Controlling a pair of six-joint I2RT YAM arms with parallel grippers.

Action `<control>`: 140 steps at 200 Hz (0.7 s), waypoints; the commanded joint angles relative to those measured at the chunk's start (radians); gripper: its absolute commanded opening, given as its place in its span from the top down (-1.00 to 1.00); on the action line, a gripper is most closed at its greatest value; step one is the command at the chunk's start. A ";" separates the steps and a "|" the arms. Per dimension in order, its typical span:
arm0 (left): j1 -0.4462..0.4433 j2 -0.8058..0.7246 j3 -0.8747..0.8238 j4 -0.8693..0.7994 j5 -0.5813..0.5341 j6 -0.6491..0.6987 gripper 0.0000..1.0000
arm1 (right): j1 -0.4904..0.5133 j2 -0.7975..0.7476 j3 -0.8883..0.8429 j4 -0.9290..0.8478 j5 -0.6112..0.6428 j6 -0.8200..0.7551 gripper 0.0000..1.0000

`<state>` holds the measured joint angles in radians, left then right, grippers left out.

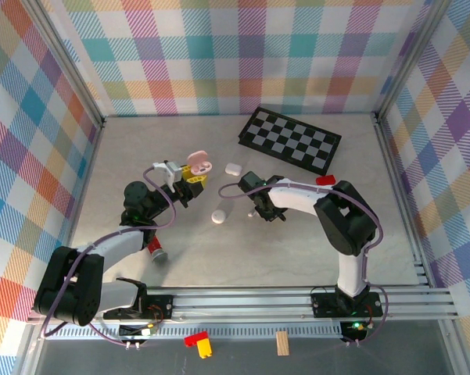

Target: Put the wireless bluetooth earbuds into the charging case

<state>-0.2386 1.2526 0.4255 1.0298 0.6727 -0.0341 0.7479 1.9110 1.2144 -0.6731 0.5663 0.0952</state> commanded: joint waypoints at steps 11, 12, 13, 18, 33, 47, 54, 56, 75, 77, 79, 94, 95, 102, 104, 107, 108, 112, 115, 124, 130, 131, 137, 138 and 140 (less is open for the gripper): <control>0.013 0.000 -0.012 0.061 0.032 -0.007 0.37 | 0.008 0.022 0.024 -0.044 0.013 0.007 0.55; 0.013 0.000 -0.013 0.061 0.033 -0.007 0.37 | 0.008 0.022 0.024 -0.045 0.012 0.007 0.55; 0.013 0.001 -0.013 0.061 0.033 -0.006 0.37 | 0.008 0.022 0.024 -0.045 0.011 0.007 0.56; 0.013 0.001 -0.012 0.061 0.032 -0.007 0.37 | 0.008 0.022 0.024 -0.045 0.008 0.007 0.57; 0.013 0.005 -0.011 0.058 0.036 -0.004 0.37 | 0.008 0.018 0.023 -0.048 -0.002 0.018 0.60; 0.013 0.011 -0.012 0.063 0.039 -0.004 0.37 | 0.008 0.006 0.019 -0.045 -0.016 0.030 0.62; 0.012 0.011 -0.016 0.070 0.038 -0.004 0.37 | 0.007 -0.002 0.017 -0.041 -0.026 0.035 0.62; 0.012 0.011 -0.015 0.071 0.038 -0.004 0.37 | 0.007 -0.006 0.016 -0.040 -0.028 0.037 0.62; 0.003 0.013 -0.018 0.075 0.026 -0.002 0.37 | 0.005 -0.046 0.005 -0.023 -0.057 0.057 0.62; 0.002 0.013 -0.018 0.074 0.025 -0.001 0.37 | 0.004 -0.051 0.002 -0.021 -0.059 0.059 0.62; 0.001 0.013 -0.018 0.073 0.024 0.000 0.37 | 0.004 -0.059 0.000 -0.018 -0.061 0.061 0.62; -0.011 0.013 -0.017 0.069 0.010 0.008 0.37 | -0.002 -0.115 -0.017 0.004 -0.098 0.085 0.62; -0.012 0.013 -0.017 0.069 0.010 0.008 0.37 | -0.002 -0.115 -0.017 0.004 -0.098 0.085 0.62; -0.019 0.013 -0.017 0.069 0.003 0.012 0.37 | -0.007 -0.146 -0.028 0.015 -0.124 0.103 0.62; -0.021 0.014 -0.017 0.069 0.000 0.014 0.37 | -0.008 -0.158 -0.031 0.018 -0.133 0.106 0.62; -0.024 0.014 -0.016 0.069 -0.003 0.016 0.37 | -0.010 -0.169 -0.035 0.023 -0.147 0.113 0.62; -0.025 0.014 -0.016 0.068 -0.002 0.017 0.37 | -0.011 -0.176 -0.037 0.025 -0.151 0.115 0.62; -0.029 0.016 -0.014 0.066 -0.004 0.020 0.38 | -0.014 -0.197 -0.044 0.033 -0.169 0.122 0.62; -0.033 0.017 -0.013 0.063 -0.005 0.023 0.38 | -0.016 -0.210 -0.049 0.039 -0.181 0.129 0.62; -0.045 0.019 -0.007 0.054 -0.012 0.034 0.38 | -0.023 -0.255 -0.061 0.050 -0.229 0.148 0.62; -0.053 0.019 -0.006 0.048 -0.021 0.042 0.37 | -0.027 -0.285 -0.064 0.052 -0.265 0.161 0.62; -0.054 0.020 -0.005 0.047 -0.022 0.044 0.38 | -0.028 -0.290 -0.065 0.052 -0.270 0.163 0.62; -0.065 0.019 -0.001 0.041 -0.033 0.050 0.38 | -0.030 -0.321 -0.067 0.053 -0.296 0.178 0.62; -0.067 0.019 0.000 0.040 -0.035 0.052 0.38 | -0.030 -0.326 -0.067 0.053 -0.301 0.180 0.62; -0.070 0.019 0.000 0.038 -0.038 0.054 0.38 | -0.031 -0.335 -0.068 0.054 -0.310 0.184 0.62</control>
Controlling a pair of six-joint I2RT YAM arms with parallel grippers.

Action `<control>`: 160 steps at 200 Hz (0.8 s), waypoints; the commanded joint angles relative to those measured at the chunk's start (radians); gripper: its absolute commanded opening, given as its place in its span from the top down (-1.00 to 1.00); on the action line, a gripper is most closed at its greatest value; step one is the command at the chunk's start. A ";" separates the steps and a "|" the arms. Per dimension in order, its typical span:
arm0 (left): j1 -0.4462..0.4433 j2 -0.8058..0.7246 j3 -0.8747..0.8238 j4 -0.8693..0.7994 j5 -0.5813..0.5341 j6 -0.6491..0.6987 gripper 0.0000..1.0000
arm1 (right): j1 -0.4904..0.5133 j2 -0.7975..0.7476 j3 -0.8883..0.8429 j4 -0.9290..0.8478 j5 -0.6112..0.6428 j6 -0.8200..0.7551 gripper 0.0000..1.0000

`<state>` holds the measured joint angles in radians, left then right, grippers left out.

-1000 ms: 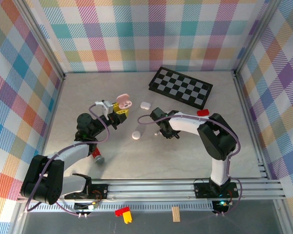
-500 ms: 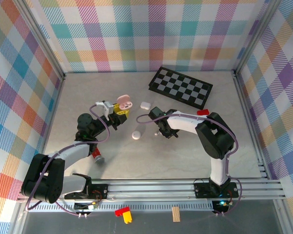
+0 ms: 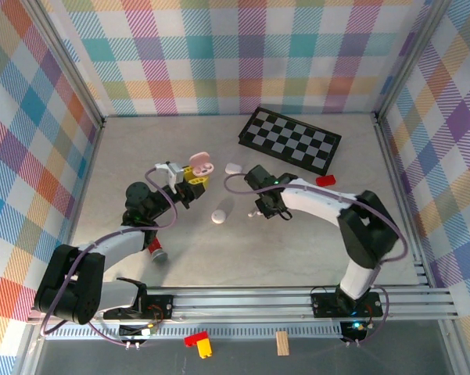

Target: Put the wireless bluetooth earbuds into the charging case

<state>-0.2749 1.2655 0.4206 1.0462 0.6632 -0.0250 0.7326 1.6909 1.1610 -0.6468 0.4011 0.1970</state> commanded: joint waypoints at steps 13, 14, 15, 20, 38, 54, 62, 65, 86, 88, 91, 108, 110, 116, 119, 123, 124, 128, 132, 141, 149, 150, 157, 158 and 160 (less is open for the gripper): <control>-0.062 0.002 0.015 0.003 -0.068 0.061 0.38 | -0.028 -0.181 -0.021 0.036 -0.228 0.114 0.61; -0.064 0.002 0.016 0.000 -0.070 0.063 0.38 | -0.028 -0.186 -0.021 0.037 -0.235 0.117 0.62; -0.067 0.002 0.017 -0.002 -0.073 0.065 0.38 | -0.029 -0.191 -0.022 0.038 -0.242 0.119 0.61; -0.078 0.000 0.024 -0.014 -0.086 0.077 0.37 | -0.036 -0.214 -0.025 0.045 -0.281 0.130 0.61; -0.118 0.007 0.043 -0.048 -0.133 0.116 0.38 | -0.052 -0.293 -0.035 0.074 -0.404 0.165 0.61; -0.144 0.024 0.058 -0.042 -0.160 0.126 0.38 | -0.069 -0.344 -0.031 0.085 -0.483 0.195 0.61; -0.158 0.034 0.061 -0.028 -0.175 0.129 0.38 | -0.076 -0.367 -0.027 0.093 -0.519 0.204 0.61; -0.165 0.038 0.061 -0.023 -0.181 0.131 0.38 | -0.079 -0.375 -0.027 0.098 -0.534 0.208 0.61; -0.209 0.060 0.072 -0.012 -0.238 0.155 0.38 | -0.102 -0.440 -0.039 0.164 -0.643 0.236 0.61; -0.214 0.062 0.072 -0.010 -0.242 0.158 0.38 | -0.105 -0.446 -0.041 0.174 -0.655 0.241 0.61; -0.220 0.065 0.073 -0.010 -0.249 0.162 0.38 | -0.110 -0.455 -0.046 0.187 -0.672 0.248 0.60; -0.250 0.083 0.084 -0.003 -0.271 0.182 0.38 | -0.132 -0.487 -0.048 0.237 -0.765 0.283 0.61; -0.253 0.085 0.085 -0.003 -0.274 0.184 0.38 | -0.134 -0.488 -0.049 0.242 -0.772 0.285 0.61; -0.262 0.091 0.090 -0.002 -0.280 0.189 0.38 | -0.136 -0.494 -0.044 0.252 -0.789 0.291 0.60; -0.265 0.095 0.092 -0.002 -0.283 0.192 0.38 | -0.137 -0.496 -0.042 0.257 -0.796 0.296 0.60; -0.273 0.100 0.095 0.000 -0.286 0.197 0.38 | -0.137 -0.497 -0.038 0.263 -0.805 0.299 0.60; -0.274 0.101 0.095 0.000 -0.289 0.198 0.38 | -0.137 -0.498 -0.036 0.265 -0.806 0.300 0.60; -0.280 0.105 0.098 0.001 -0.291 0.202 0.38 | -0.137 -0.498 -0.032 0.270 -0.817 0.303 0.60; -0.287 0.108 0.102 0.003 -0.295 0.206 0.38 | -0.139 -0.497 -0.027 0.275 -0.826 0.305 0.60; -0.300 0.118 0.108 0.003 -0.301 0.214 0.38 | -0.139 -0.491 -0.012 0.279 -0.840 0.308 0.60; -0.314 0.124 0.113 0.006 -0.307 0.220 0.38 | -0.139 -0.482 -0.001 0.285 -0.854 0.309 0.59; -0.316 0.125 0.113 0.006 -0.308 0.221 0.38 | -0.139 -0.481 0.000 0.286 -0.855 0.310 0.59; -0.328 0.131 0.117 0.010 -0.317 0.227 0.38 | -0.139 -0.474 0.010 0.289 -0.861 0.310 0.59; -0.330 0.132 0.118 0.011 -0.319 0.229 0.38 | -0.139 -0.472 0.011 0.289 -0.860 0.310 0.59; -0.334 0.133 0.119 0.012 -0.323 0.230 0.38 | -0.139 -0.470 0.013 0.290 -0.861 0.309 0.59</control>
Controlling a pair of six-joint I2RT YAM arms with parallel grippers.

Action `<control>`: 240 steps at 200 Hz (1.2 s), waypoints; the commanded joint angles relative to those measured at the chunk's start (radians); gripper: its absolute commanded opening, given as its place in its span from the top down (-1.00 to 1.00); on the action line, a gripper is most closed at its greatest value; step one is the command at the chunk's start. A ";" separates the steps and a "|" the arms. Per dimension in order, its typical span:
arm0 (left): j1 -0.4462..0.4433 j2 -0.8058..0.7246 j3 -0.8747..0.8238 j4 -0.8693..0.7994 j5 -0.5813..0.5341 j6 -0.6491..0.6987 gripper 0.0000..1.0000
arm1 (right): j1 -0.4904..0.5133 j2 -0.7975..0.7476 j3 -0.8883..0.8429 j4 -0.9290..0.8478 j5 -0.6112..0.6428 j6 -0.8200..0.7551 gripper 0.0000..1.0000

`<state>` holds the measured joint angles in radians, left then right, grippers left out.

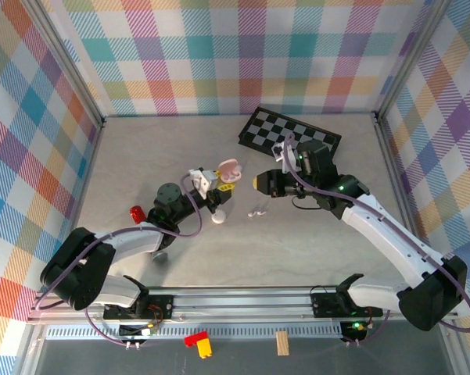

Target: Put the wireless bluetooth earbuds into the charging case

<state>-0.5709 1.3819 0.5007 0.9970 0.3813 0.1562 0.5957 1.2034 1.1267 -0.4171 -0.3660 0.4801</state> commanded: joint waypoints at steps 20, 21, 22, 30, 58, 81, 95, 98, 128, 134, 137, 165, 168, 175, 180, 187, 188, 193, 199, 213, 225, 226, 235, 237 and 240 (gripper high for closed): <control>-0.076 0.022 0.056 0.052 -0.062 0.072 0.38 | -0.002 0.043 0.070 0.057 -0.098 0.020 0.59; -0.078 0.022 0.057 0.051 -0.062 0.072 0.38 | -0.002 0.043 0.070 0.057 -0.099 0.020 0.59; -0.079 0.022 0.059 0.049 -0.062 0.073 0.38 | -0.002 0.043 0.070 0.057 -0.099 0.020 0.59; -0.094 0.025 0.069 0.035 -0.066 0.088 0.38 | -0.002 0.051 0.075 0.063 -0.110 0.020 0.59; -0.128 0.046 0.087 0.008 -0.090 0.129 0.38 | -0.002 0.058 0.077 0.082 -0.129 0.027 0.58; -0.143 0.058 0.097 0.022 -0.089 0.123 0.37 | -0.002 0.061 0.076 0.078 -0.122 0.023 0.58; -0.154 0.064 0.104 0.027 -0.097 0.123 0.37 | -0.002 0.061 0.076 0.079 -0.122 0.024 0.58; -0.156 0.065 0.105 0.028 -0.097 0.123 0.37 | -0.003 0.062 0.076 0.080 -0.122 0.024 0.58; -0.164 0.071 0.105 0.040 -0.099 0.120 0.37 | -0.002 0.067 0.072 0.080 -0.115 0.022 0.58; -0.166 0.070 0.104 0.041 -0.100 0.118 0.37 | -0.002 0.068 0.071 0.080 -0.111 0.020 0.58; -0.166 0.069 0.104 0.041 -0.100 0.118 0.37 | -0.002 0.069 0.070 0.078 -0.109 0.020 0.58; -0.171 0.059 0.102 0.040 -0.090 0.113 0.37 | -0.002 0.079 0.061 0.083 -0.096 0.012 0.58; -0.171 0.056 0.102 0.038 -0.087 0.112 0.37 | -0.002 0.079 0.061 0.085 -0.094 0.009 0.58; -0.172 0.050 0.104 0.030 -0.078 0.111 0.37 | -0.002 0.077 0.058 0.091 -0.088 0.008 0.58; -0.172 0.047 0.104 0.024 -0.074 0.111 0.37 | -0.002 0.074 0.053 0.095 -0.081 0.009 0.58; -0.172 0.043 0.104 0.020 -0.069 0.112 0.37 | -0.002 0.069 0.047 0.102 -0.067 0.007 0.58; -0.173 0.042 0.104 0.021 -0.070 0.111 0.37 | -0.002 0.068 0.046 0.102 -0.066 0.007 0.58; -0.173 0.039 0.104 0.020 -0.070 0.109 0.37 | -0.001 0.064 0.041 0.110 -0.059 0.004 0.58; -0.172 0.036 0.102 0.019 -0.073 0.107 0.37 | -0.002 0.061 0.034 0.114 -0.055 0.003 0.58; -0.174 0.031 0.107 0.010 -0.071 0.102 0.37 | -0.002 0.056 0.023 0.126 -0.047 0.005 0.58; -0.176 0.029 0.108 0.009 -0.070 0.097 0.37 | -0.003 0.057 0.016 0.134 -0.047 0.009 0.57; -0.176 0.029 0.109 0.008 -0.070 0.097 0.37 | -0.004 0.057 0.016 0.134 -0.047 0.009 0.57; -0.177 0.028 0.111 0.008 -0.070 0.096 0.37 | -0.003 0.063 0.015 0.134 -0.050 0.010 0.57; -0.179 0.028 0.112 0.008 -0.069 0.095 0.37 | -0.004 0.063 0.016 0.132 -0.050 0.010 0.58; -0.178 0.028 0.113 0.008 -0.070 0.093 0.37 | -0.004 0.066 0.016 0.131 -0.050 0.010 0.58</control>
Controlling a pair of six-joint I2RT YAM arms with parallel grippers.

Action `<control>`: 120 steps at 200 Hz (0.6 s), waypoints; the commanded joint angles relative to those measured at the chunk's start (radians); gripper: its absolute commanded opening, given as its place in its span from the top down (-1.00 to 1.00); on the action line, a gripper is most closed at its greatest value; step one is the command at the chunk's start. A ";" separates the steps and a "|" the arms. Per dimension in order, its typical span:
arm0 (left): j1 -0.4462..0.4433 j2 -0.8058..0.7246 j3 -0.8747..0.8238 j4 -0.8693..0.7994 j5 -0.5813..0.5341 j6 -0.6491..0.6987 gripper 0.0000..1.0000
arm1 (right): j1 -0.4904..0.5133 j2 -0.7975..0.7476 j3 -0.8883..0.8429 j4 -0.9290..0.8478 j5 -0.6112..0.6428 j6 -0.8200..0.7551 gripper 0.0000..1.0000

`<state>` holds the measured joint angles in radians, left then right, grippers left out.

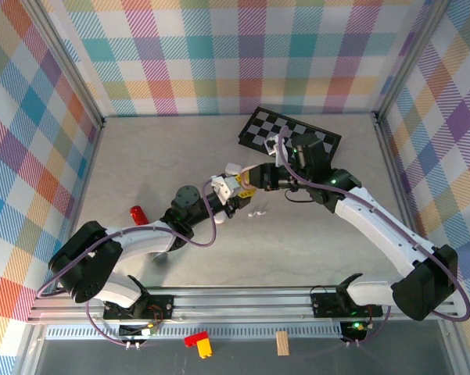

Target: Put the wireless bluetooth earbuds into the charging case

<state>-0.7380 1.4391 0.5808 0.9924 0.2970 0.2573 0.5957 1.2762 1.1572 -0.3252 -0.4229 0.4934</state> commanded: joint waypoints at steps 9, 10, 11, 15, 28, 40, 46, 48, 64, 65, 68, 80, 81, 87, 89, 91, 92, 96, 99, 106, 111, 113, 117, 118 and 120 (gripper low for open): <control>-0.013 -0.029 0.036 0.015 0.013 -0.013 0.37 | -0.004 -0.002 -0.014 0.037 0.006 -0.004 0.58; -0.013 -0.028 0.037 0.015 0.013 -0.013 0.37 | -0.004 -0.002 -0.014 0.037 0.006 -0.003 0.58; -0.013 -0.028 0.037 0.015 0.013 -0.014 0.37 | -0.004 -0.001 -0.014 0.037 0.006 -0.004 0.58; -0.015 -0.028 0.039 0.017 0.013 -0.016 0.37 | -0.004 0.001 -0.016 0.037 0.006 -0.004 0.58; -0.019 -0.024 0.044 0.021 0.007 -0.019 0.37 | -0.004 0.006 -0.017 0.031 0.009 -0.002 0.58; -0.021 -0.018 0.052 0.020 -0.006 -0.024 0.37 | -0.004 0.008 -0.022 0.029 0.012 0.002 0.58; -0.021 -0.014 0.057 0.018 -0.012 -0.027 0.37 | -0.004 0.009 -0.023 0.030 0.010 0.006 0.58; -0.024 -0.013 0.058 0.016 -0.014 -0.027 0.37 | -0.004 0.009 -0.023 0.029 0.009 0.007 0.57; -0.025 -0.004 0.062 0.024 -0.033 -0.029 0.38 | -0.004 0.009 -0.027 0.026 0.005 0.012 0.57; -0.026 -0.003 0.062 0.024 -0.035 -0.031 0.38 | -0.004 0.009 -0.027 0.026 0.006 0.013 0.57; -0.025 -0.002 0.062 0.026 -0.042 -0.032 0.38 | -0.004 0.009 -0.027 0.023 0.008 0.014 0.57; -0.025 0.002 0.065 0.030 -0.056 -0.037 0.39 | -0.004 0.010 -0.026 0.010 0.019 0.017 0.57; -0.025 0.002 0.065 0.030 -0.057 -0.037 0.39 | -0.004 0.010 -0.026 0.008 0.020 0.016 0.57; -0.026 0.003 0.068 0.028 -0.059 -0.040 0.39 | -0.004 0.011 -0.027 0.004 0.026 0.016 0.57; -0.026 0.003 0.069 0.029 -0.059 -0.041 0.39 | -0.004 0.011 -0.027 0.004 0.028 0.017 0.57; -0.026 0.003 0.070 0.027 -0.061 -0.042 0.39 | -0.004 0.011 -0.028 0.001 0.032 0.019 0.57; -0.026 0.003 0.071 0.027 -0.061 -0.041 0.39 | -0.004 0.011 -0.028 0.000 0.033 0.019 0.57; -0.025 0.003 0.074 0.024 -0.061 -0.042 0.39 | -0.004 0.012 -0.028 -0.005 0.038 0.020 0.56; -0.026 0.003 0.075 0.020 -0.060 -0.041 0.39 | -0.004 0.012 -0.028 -0.008 0.041 0.019 0.55; -0.025 0.003 0.078 0.013 -0.056 -0.042 0.39 | -0.004 0.015 -0.027 -0.016 0.045 0.017 0.52; -0.025 0.003 0.080 0.011 -0.054 -0.041 0.39 | -0.004 0.015 -0.024 -0.022 0.049 0.017 0.50; -0.025 0.004 0.080 0.011 -0.054 -0.041 0.39 | -0.004 0.015 -0.024 -0.024 0.050 0.016 0.50; -0.025 0.003 0.080 0.012 -0.054 -0.043 0.39 | -0.004 0.016 -0.022 -0.027 0.052 0.016 0.49; -0.025 0.004 0.080 0.011 -0.055 -0.043 0.39 | -0.004 0.016 -0.022 -0.028 0.053 0.016 0.49; -0.025 0.003 0.079 0.011 -0.055 -0.043 0.39 | -0.004 0.015 -0.021 -0.029 0.056 0.017 0.48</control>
<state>-0.7525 1.4467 0.6144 0.9615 0.2516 0.2283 0.5949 1.2804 1.1442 -0.3153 -0.3931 0.4995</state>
